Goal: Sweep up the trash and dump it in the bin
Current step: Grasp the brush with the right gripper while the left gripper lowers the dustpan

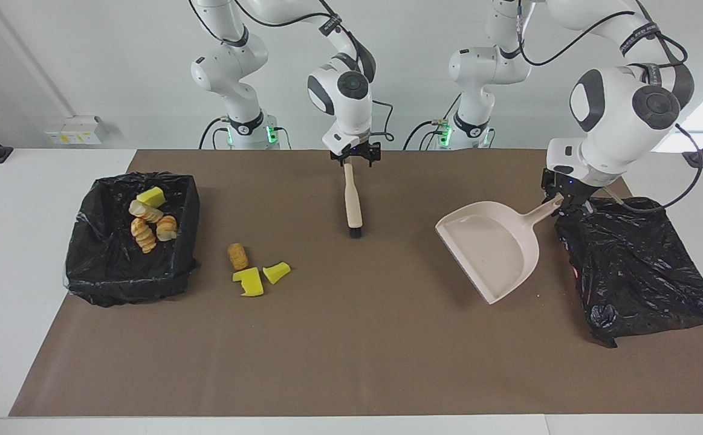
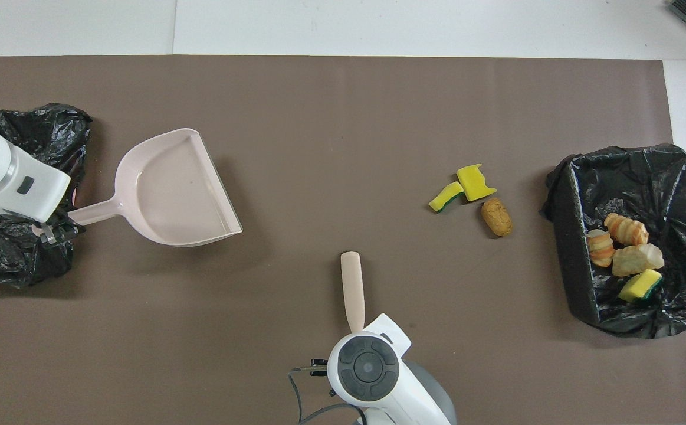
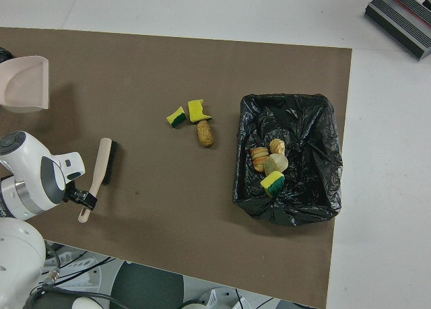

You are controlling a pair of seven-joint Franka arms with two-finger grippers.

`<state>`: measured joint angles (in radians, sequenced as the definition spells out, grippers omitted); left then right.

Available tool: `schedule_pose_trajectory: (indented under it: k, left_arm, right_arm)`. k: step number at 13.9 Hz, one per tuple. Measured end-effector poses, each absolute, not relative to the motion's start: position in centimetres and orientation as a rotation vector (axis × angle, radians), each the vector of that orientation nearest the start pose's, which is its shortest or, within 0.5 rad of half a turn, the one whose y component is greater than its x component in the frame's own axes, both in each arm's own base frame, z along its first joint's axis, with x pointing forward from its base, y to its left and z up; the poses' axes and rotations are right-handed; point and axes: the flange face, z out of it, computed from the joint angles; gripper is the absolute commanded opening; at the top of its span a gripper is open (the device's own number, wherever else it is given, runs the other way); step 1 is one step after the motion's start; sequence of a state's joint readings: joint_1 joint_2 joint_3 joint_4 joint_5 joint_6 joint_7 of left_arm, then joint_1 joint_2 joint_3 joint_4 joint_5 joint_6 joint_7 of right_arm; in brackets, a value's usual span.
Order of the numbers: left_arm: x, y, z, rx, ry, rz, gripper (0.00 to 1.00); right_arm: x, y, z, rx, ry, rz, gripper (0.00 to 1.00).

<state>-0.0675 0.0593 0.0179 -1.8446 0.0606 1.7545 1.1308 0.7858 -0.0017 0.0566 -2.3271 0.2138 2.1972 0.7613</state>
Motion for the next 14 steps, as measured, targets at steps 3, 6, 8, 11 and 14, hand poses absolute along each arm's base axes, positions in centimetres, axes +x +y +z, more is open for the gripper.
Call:
schedule_pose_trajectory:
  k: [3, 6, 8, 11, 14]
  left_arm:
    - [54.6, -2.7, 47.0, -2.571, 1.838, 0.254, 0.0]
    - [53.0, -4.0, 44.8, -2.541, 1.878, 0.257, 0.0]
    - [52.7, -4.8, 43.8, -2.524, 1.899, 0.256, 0.0]
    - [52.9, -5.1, 43.9, -2.512, 1.898, 0.218, 0.0]
    - [53.3, -5.2, 44.2, -2.504, 1.892, 0.176, 0.0]
  right_arm:
    - [32.4, 37.1, 32.9, -3.103, 0.088, 0.318, 0.64]
    - [32.7, 36.9, 33.1, -3.101, 0.101, 0.315, 0.6]
    - [33.3, 36.5, 33.4, -3.094, 0.124, 0.308, 0.6]
    - [33.9, 36.0, 33.5, -3.099, 0.163, 0.294, 0.48]
    - [33.9, 35.9, 33.5, -3.115, 0.184, 0.274, 0.2]
